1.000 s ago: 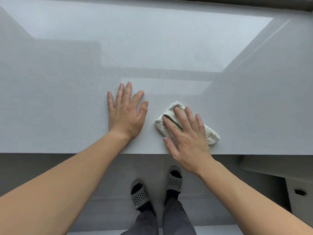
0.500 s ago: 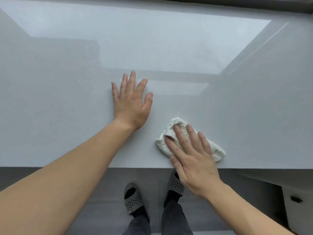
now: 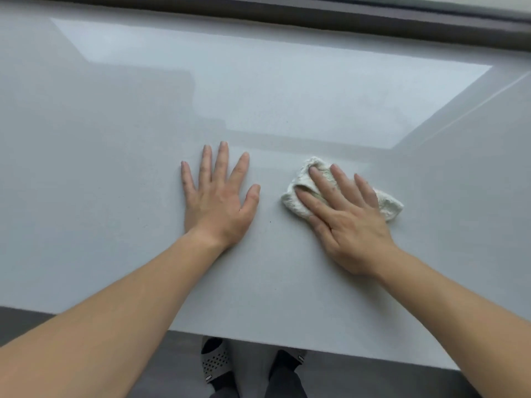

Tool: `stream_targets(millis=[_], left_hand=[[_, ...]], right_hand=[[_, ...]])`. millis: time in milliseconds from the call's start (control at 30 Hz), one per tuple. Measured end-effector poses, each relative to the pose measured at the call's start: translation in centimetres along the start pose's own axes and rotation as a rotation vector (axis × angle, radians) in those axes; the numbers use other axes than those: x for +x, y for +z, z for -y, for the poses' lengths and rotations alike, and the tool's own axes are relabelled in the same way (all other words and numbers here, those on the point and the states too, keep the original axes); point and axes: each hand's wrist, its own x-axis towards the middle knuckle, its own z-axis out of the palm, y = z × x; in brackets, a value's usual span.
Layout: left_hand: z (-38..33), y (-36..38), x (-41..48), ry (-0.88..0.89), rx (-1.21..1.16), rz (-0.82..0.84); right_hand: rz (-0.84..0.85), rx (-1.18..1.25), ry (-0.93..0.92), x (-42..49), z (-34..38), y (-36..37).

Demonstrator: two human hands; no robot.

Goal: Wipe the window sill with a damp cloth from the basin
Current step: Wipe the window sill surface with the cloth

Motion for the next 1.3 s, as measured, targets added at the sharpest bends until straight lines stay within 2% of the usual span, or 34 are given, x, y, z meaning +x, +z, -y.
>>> stream_targets(millis=[33, 100, 167, 200, 233, 300, 367, 400, 467, 533, 600, 633, 667, 767, 833, 900, 967, 1033, 1067, 1200, 1300], left_hand=[[0.0, 0.0, 0.0, -0.003, 0.005, 0.000], [-0.1, 0.0, 0.1, -0.011, 0.013, 0.002], [-0.2, 0.0, 0.1, -0.015, 0.011, -0.003], [-0.2, 0.0, 0.1, -0.017, 0.007, -0.006], [-0.2, 0.0, 0.1, -0.017, 0.005, -0.008], [-0.2, 0.0, 0.2, -0.016, 0.008, -0.008], [-0.3, 0.1, 0.2, -0.014, 0.006, -0.011], [-0.3, 0.0, 0.2, -0.015, 0.002, -0.013], [-0.4, 0.0, 0.2, -0.017, -0.007, -0.016], [-0.6, 0.0, 0.1, -0.017, -0.021, -0.041], [-1.0, -0.2, 0.6, -0.024, -0.060, -0.095], [-1.4, -0.4, 1.4, -0.026, -0.088, -0.125], [-2.0, -0.7, 2.6, -0.020, -0.117, -0.146], [-4.0, -1.8, 7.5, 0.053, -0.170, -0.170], [-4.9, -2.0, 10.9, 0.082, -0.161, -0.101], [-5.4, -1.7, 13.0, 0.034, -0.126, -0.013], [-5.8, -1.1, 13.5, -0.005, -0.036, 0.006], [-6.1, -0.9, 13.5, -0.003, 0.025, 0.005], [-6.3, -0.9, 13.5, -0.002, 0.033, 0.010], [-6.2, -0.8, 13.6, -0.005, 0.053, 0.000], [-6.0, -0.6, 13.6, 0.004, 0.052, -0.014]], right_hand=[[-0.002, -0.002, 0.049, 1.6, -2.1, -0.5], [-0.020, 0.053, 0.315, 5.5, -5.1, -1.4], [-0.058, 0.078, 0.519, 8.3, -4.6, -1.6], [-0.072, 0.067, 0.506, 8.8, -3.3, -1.5], [-0.079, 0.060, 0.415, 8.5, -1.7, -1.2], [-0.053, 0.034, 0.136, 6.6, 0.2, -0.6], [-0.012, 0.028, -0.052, 5.7, -0.9, -0.8], [-0.006, 0.029, -0.077, 6.4, -2.5, -1.2], [-0.031, 0.020, 0.025, 9.3, -6.2, -1.8], [-0.056, 0.056, 0.255, 13.0, -9.0, -2.7], [-0.076, 0.090, 0.446, 15.6, -9.1, -3.2], [-0.085, 0.082, 0.470, 16.1, -8.3, -3.1], [-0.084, 0.075, 0.426, 16.0, -7.2, -3.0], [-0.038, 0.023, 0.042, 13.9, -5.7, -2.6], [-0.011, -0.001, -0.080, 14.5, -8.0, -3.3], [-0.027, -0.005, 0.022, 17.0, -11.1, -4.0], [-0.050, 0.045, 0.264, 19.9, -13.0, -4.7], [-0.086, 0.083, 0.456, 22.5, -12.2, -4.9], [-0.080, 0.087, 0.482, 23.2, -10.9, -4.9], [-0.085, 0.016, 0.166, 24.3, -7.1, -4.2], [-0.053, 0.020, 0.029, 25.7, -9.6, -5.1]])
